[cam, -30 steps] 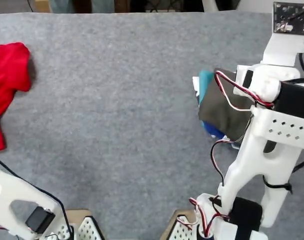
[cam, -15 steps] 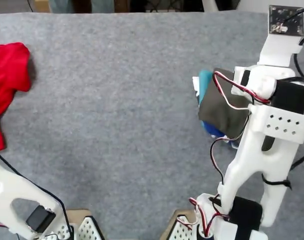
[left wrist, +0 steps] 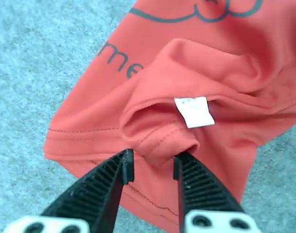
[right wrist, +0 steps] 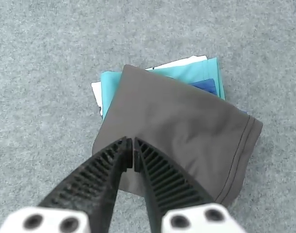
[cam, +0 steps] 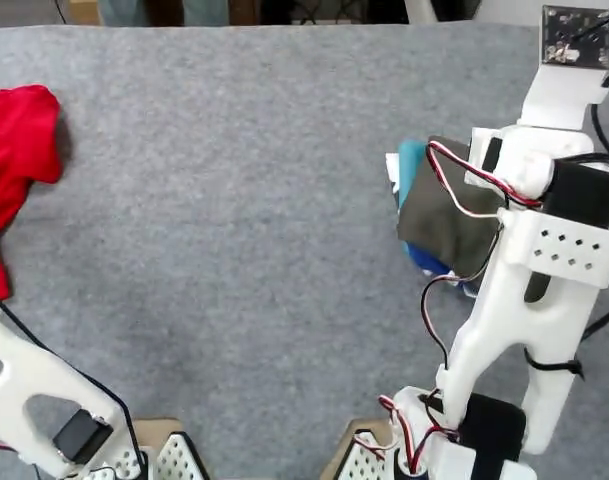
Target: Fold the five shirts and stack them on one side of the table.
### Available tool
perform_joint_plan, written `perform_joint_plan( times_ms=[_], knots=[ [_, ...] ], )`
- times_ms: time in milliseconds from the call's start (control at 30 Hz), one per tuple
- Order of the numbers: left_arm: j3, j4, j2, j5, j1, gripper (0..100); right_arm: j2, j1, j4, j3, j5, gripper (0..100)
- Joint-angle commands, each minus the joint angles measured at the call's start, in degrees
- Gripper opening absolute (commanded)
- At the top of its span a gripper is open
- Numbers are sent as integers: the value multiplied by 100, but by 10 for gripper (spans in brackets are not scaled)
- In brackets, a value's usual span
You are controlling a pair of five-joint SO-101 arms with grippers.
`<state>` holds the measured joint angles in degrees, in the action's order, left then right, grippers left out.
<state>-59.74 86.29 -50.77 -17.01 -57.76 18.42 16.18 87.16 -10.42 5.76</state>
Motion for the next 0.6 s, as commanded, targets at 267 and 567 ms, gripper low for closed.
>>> perform_joint_plan(
  times_ms=[267, 567],
  knots=[
    [-822, 976, 167, -299, 268, 163, 163, 35, -264, -4, -18, 21],
    [-980, 1415, 158, -466, 92, 163, 163, 35, -255, -4, -18, 21]
  ],
)
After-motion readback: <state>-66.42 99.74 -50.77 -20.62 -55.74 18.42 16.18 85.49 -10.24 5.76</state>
